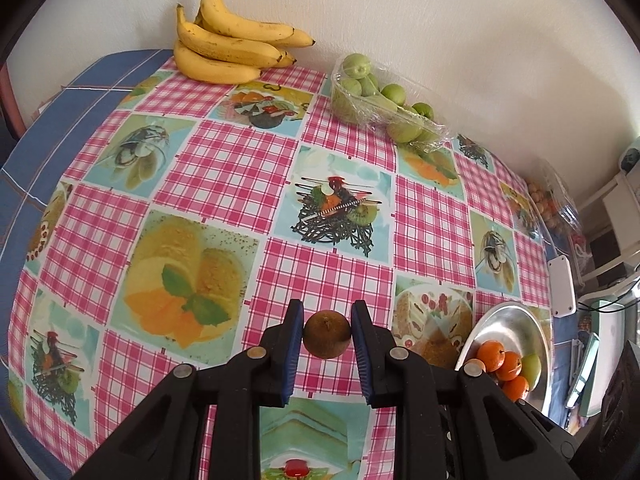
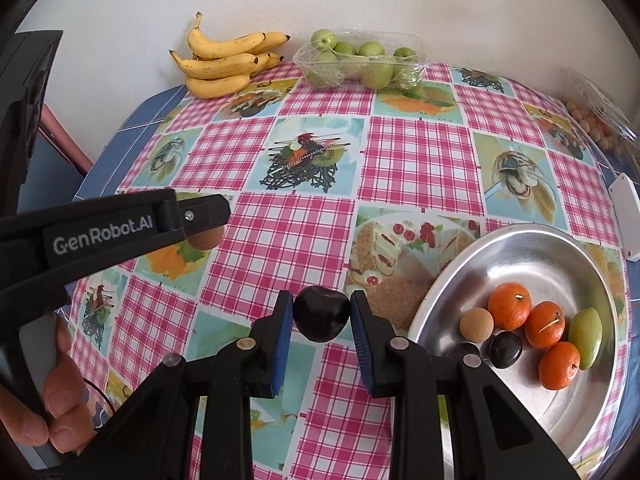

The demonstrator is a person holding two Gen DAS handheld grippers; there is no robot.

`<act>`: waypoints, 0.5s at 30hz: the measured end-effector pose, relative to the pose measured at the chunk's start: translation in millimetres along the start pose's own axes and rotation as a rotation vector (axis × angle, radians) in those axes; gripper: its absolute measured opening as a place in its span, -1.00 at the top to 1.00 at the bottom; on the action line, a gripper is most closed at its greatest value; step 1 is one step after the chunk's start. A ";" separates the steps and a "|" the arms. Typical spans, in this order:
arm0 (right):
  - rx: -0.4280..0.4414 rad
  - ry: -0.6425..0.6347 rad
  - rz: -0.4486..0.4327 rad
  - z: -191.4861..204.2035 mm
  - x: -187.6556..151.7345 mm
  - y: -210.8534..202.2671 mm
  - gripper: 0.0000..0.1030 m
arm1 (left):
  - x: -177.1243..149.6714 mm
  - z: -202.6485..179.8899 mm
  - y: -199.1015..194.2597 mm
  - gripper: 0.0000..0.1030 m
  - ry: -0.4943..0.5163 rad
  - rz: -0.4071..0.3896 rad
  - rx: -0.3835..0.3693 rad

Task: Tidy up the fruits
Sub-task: 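Lift the plum and kiwi and carry both over the steel bowl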

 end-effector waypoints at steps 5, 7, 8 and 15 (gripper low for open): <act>0.000 0.026 0.009 -10.0 -2.5 0.0 0.41 | -2.5 0.5 1.4 0.49 -0.005 0.004 0.010; -0.002 0.036 0.009 -14.0 -3.6 -1.5 0.41 | -3.7 -0.6 1.2 0.49 -0.001 0.004 0.014; -0.001 0.042 0.008 -15.8 -4.0 -2.6 0.41 | -4.4 -1.2 0.8 0.49 0.000 0.003 0.015; 0.002 0.077 -0.007 -27.5 -10.5 -16.1 0.41 | -13.9 -9.3 -8.2 0.49 0.022 -0.006 0.020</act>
Point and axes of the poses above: each gripper's, at about its wrist camera, not at the fingertips, and y roughly the way its jaws point, z to its left, x to its top, the point moved 10 cm from there along y, roughly the way its jaws point, and after that the axes turned 13 degrees about -x, right-handed, at the moved point
